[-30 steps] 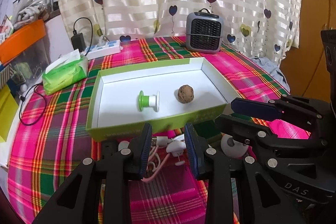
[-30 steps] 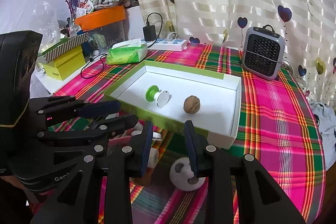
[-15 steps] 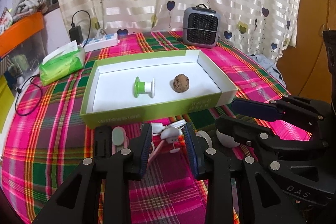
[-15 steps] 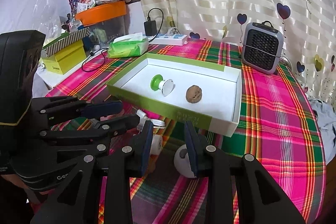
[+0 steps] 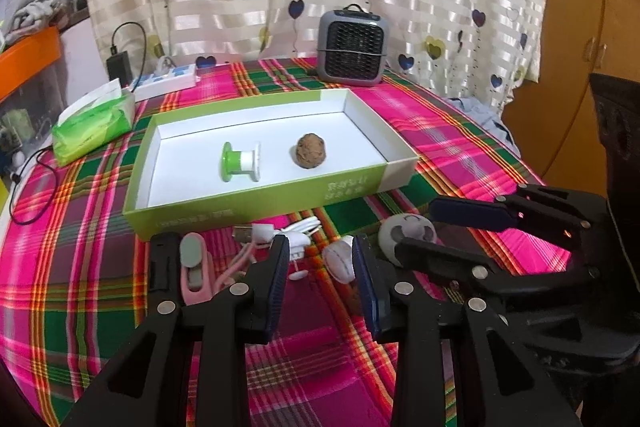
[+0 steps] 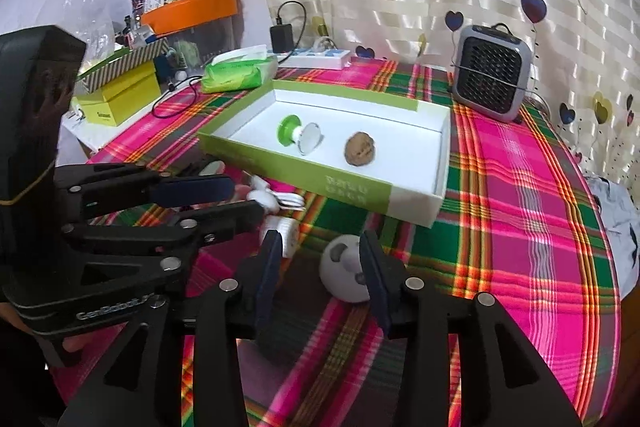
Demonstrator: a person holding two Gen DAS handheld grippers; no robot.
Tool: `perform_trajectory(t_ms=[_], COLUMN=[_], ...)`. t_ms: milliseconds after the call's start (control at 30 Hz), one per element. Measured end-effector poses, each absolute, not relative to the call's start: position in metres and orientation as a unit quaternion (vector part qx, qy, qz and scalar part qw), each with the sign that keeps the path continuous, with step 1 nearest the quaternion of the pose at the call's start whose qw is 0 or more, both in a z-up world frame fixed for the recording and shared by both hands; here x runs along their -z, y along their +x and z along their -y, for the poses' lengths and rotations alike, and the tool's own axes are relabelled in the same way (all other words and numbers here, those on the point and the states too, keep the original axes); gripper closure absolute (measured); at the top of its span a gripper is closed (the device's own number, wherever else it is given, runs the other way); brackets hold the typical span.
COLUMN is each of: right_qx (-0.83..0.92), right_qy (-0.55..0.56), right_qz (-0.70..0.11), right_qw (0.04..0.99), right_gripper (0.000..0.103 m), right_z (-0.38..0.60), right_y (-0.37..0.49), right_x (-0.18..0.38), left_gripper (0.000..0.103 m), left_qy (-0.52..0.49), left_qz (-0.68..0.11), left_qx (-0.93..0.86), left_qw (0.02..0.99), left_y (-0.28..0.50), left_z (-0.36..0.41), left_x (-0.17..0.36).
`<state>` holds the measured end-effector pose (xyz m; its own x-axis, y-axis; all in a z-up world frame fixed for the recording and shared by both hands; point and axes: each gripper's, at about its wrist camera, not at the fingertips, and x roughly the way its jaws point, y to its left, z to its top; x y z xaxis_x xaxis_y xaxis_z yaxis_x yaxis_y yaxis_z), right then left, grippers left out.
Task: Organize objects
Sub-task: 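Grasp white panda-face ball with right gripper while left gripper pulls back from box, then grasp white cylindrical cap with left gripper while right gripper holds the ball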
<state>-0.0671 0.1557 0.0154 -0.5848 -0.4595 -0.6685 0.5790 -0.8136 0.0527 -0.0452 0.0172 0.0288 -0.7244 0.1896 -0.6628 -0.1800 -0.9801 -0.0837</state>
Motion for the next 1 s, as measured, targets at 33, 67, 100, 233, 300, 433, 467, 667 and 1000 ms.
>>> perform_trajectory(t_ms=[33, 67, 100, 233, 300, 433, 467, 667, 1000], right_qx=[0.886, 0.887, 0.888, 0.886, 0.885, 0.879, 0.877, 0.869, 0.864], right_qy=[0.352, 0.354, 0.356, 0.369, 0.372, 0.383, 0.386, 0.405, 0.417], right_qz=[-0.084, -0.082, -0.081, -0.071, -0.067, -0.066, -0.064, -0.056, -0.034], right_qw=[0.289, 0.284, 0.281, 0.272, 0.273, 0.276, 0.277, 0.280, 0.278], right_gripper=[0.061, 0.061, 0.061, 0.061, 0.061, 0.061, 0.061, 0.060, 0.062], right_z=[-0.157, -0.159, -0.161, -0.165, -0.166, -0.165, -0.165, -0.165, -0.171], right_y=[-0.069, -0.071, -0.073, -0.080, -0.082, -0.086, -0.087, -0.094, -0.099], right_x=[-0.014, -0.013, -0.012, -0.008, -0.007, -0.004, -0.003, 0.002, 0.005], left_gripper=[0.072, 0.072, 0.072, 0.069, 0.068, 0.066, 0.066, 0.064, 0.064], left_qy=[-0.358, -0.359, -0.360, -0.359, -0.361, -0.361, -0.363, -0.371, -0.373], left_qz=[0.006, 0.006, 0.007, 0.012, 0.014, 0.011, 0.008, 0.006, 0.013], left_qx=[-0.928, -0.928, -0.927, -0.927, -0.926, -0.924, -0.923, -0.919, -0.917], left_qw=[0.101, 0.102, 0.104, 0.110, 0.113, 0.122, 0.125, 0.134, 0.142], left_y=[-0.045, -0.045, -0.045, -0.045, -0.045, -0.044, -0.044, -0.046, -0.048], left_z=[-0.018, -0.019, -0.019, -0.018, -0.018, -0.021, -0.023, -0.025, -0.028], left_x=[-0.028, -0.028, -0.028, -0.027, -0.026, -0.025, -0.025, -0.021, -0.018])
